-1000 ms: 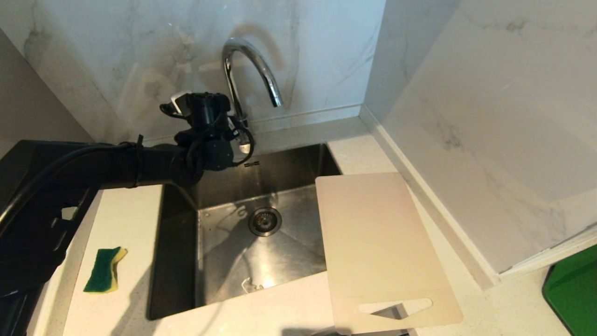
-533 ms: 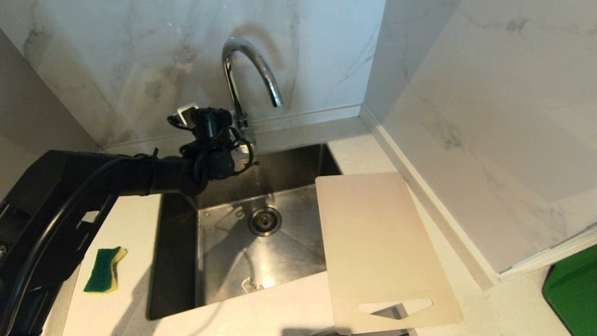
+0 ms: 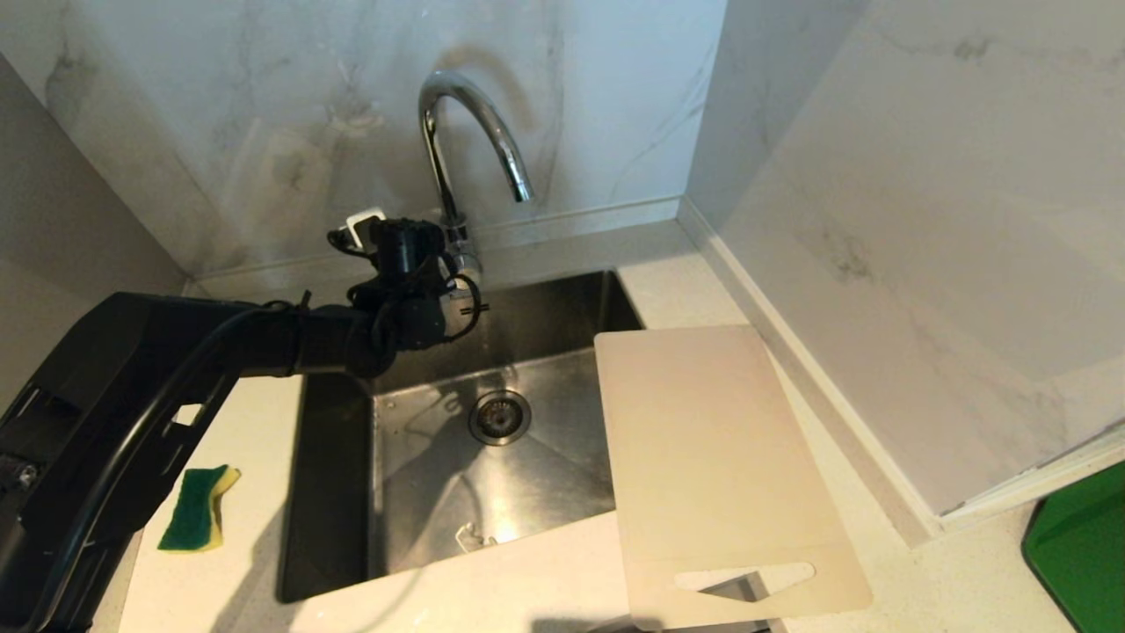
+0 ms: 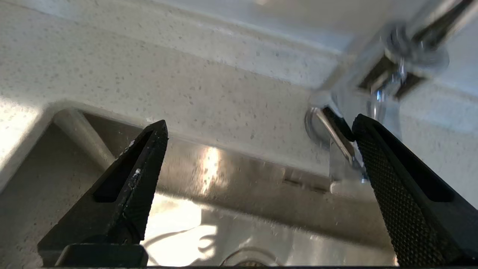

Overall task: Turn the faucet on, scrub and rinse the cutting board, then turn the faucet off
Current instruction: Turn on the tap

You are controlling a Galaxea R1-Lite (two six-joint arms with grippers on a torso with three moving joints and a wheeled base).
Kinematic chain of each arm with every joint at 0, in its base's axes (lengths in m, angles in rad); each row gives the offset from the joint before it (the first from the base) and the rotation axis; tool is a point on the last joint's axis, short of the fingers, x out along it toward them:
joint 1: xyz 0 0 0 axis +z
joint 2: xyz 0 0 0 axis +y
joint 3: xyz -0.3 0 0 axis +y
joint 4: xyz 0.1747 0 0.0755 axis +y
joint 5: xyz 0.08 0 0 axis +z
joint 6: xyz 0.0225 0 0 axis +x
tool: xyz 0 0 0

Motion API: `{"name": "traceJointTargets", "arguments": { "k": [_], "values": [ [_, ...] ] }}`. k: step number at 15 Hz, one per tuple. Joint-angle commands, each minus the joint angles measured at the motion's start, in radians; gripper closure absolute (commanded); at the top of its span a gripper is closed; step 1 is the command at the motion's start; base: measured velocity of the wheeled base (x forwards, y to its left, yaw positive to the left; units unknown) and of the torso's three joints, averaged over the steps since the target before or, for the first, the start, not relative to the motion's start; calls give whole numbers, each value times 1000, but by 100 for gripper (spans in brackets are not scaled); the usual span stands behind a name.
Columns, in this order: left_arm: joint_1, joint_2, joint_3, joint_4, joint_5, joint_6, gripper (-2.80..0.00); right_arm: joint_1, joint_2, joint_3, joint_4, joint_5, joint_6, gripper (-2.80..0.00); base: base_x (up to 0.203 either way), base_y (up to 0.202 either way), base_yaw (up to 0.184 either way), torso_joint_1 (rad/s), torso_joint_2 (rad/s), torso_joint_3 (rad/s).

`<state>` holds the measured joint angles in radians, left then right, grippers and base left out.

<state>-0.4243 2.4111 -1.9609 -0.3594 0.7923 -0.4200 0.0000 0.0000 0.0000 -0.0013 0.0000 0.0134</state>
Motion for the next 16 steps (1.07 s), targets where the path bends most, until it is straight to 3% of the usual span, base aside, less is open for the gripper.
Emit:
{"name": "traceJointTargets", "arguments": {
  "k": [1,4,8,10,16],
  "values": [
    [1,-1,2,30,5,-7,-280,0,0,0,0,0,0,0,0,0,0,0,0,0],
    [-1,-25,15,52,10,-29,-280,0,0,0,0,0,0,0,0,0,0,0,0,0],
    [1,-43,30,166,5,-113,-280,0,0,0,0,0,0,0,0,0,0,0,0,0],
    [0,-50,30,202,-32,-138,-280,0,0,0,0,0,0,0,0,0,0,0,0,0],
    [-9,-80,37,228,-48,-148,-280,1,0,0,0,0,0,0,0,0,0,0,0,0]
  ]
}}
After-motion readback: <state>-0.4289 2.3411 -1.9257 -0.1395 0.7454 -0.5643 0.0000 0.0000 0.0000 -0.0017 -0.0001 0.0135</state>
